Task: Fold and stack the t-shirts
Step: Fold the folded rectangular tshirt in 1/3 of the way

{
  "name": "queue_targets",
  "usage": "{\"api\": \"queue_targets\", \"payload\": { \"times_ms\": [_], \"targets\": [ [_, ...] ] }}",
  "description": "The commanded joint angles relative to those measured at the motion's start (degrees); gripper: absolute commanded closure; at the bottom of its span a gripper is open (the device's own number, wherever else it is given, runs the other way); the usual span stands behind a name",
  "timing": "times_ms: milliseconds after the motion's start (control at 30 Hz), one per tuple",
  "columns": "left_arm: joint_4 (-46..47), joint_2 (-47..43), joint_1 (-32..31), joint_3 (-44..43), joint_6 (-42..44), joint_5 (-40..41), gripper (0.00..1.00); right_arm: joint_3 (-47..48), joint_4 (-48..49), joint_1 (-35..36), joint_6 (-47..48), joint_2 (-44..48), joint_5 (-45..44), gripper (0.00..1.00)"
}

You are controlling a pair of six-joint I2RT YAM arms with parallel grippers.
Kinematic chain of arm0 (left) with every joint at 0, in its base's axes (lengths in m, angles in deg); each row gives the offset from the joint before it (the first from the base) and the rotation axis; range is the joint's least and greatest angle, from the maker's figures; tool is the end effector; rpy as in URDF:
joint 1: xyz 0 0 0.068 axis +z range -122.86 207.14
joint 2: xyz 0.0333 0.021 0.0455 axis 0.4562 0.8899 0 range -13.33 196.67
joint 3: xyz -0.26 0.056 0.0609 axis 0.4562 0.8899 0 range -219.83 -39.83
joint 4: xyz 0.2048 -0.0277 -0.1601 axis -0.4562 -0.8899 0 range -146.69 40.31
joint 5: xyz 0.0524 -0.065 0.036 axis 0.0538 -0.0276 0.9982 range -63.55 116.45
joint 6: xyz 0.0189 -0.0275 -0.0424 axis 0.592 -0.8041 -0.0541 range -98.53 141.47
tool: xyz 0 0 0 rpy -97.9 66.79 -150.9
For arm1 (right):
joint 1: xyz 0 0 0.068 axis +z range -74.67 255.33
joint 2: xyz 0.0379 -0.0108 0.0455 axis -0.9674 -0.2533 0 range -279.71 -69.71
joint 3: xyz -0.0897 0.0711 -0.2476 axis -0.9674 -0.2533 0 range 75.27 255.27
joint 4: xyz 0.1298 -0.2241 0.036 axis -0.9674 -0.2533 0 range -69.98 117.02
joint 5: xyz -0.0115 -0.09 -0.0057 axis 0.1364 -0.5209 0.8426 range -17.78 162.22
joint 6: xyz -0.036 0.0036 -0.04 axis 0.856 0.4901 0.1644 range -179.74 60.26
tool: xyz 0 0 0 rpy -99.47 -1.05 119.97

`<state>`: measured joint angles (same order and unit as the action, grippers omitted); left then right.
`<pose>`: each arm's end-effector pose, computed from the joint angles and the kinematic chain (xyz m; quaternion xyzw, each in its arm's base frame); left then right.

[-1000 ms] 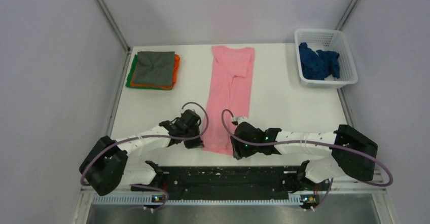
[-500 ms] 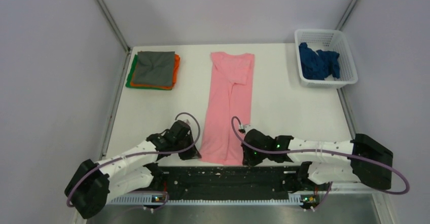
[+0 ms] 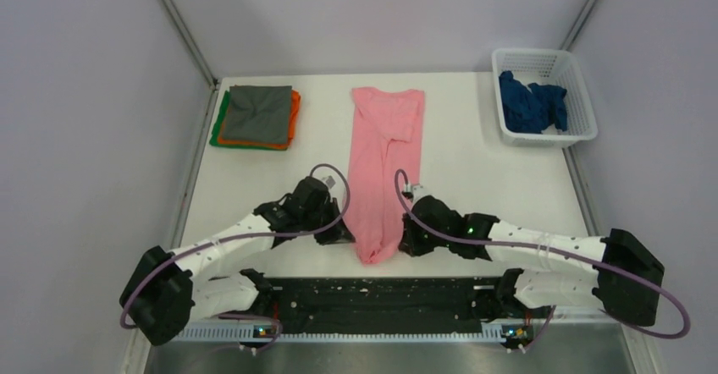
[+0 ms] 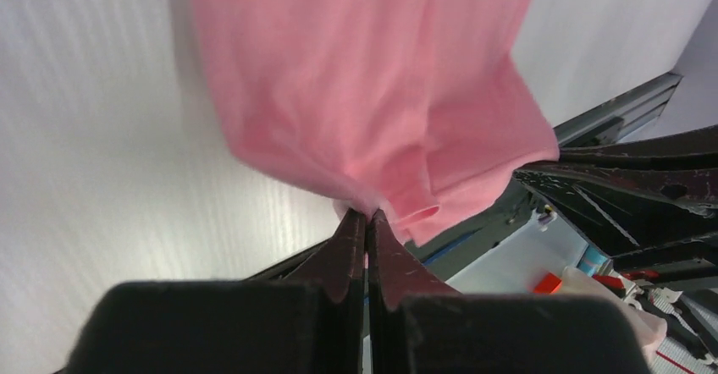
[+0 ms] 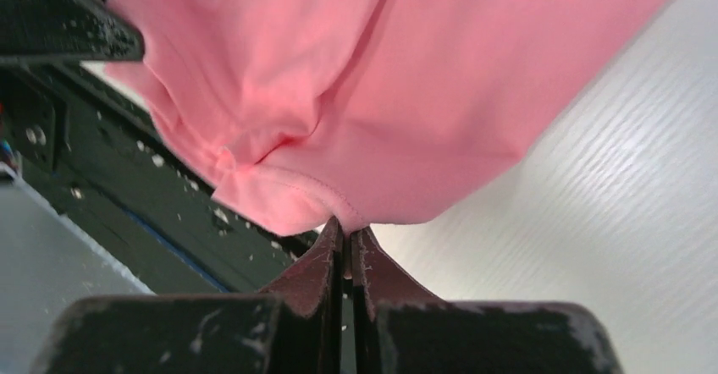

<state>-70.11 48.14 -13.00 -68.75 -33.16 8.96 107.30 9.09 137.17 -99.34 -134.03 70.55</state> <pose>0.1442 -0.1357 0.1781 -0.0702 0.9358 -0.3286 0.1064 0.1023 0.1891 0.1870 -0.1765 0.9235 0.2547 0.2260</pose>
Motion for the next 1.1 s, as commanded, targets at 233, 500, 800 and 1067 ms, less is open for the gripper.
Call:
{"api": "queue_targets", "payload": {
  "times_ms": [233, 500, 800, 1067],
  "targets": [
    [3.7, 17.3, 9.2, -22.6, 9.1, 6.9, 1.00, 10.6, 5.7, -16.4, 5.8, -6.3, -1.0, 1.00],
    [2.3, 31.5, 14.2, -38.4, 13.6, 4.6, 1.00, 19.6, 7.6, -26.2, 8.5, -15.9, 0.7, 1.00],
    [0.0, 43.6, 17.4, -50.4, 16.2, 5.4, 1.00, 26.9, 9.5, -34.2, 11.5, -25.8, 5.8, 1.00],
    [-0.7, 51.0, 19.6, -57.7, 17.6, 5.2, 1.00, 31.2, 12.7, -38.0, 13.0, -33.5, 8.0, 1.00]
  ]
}}
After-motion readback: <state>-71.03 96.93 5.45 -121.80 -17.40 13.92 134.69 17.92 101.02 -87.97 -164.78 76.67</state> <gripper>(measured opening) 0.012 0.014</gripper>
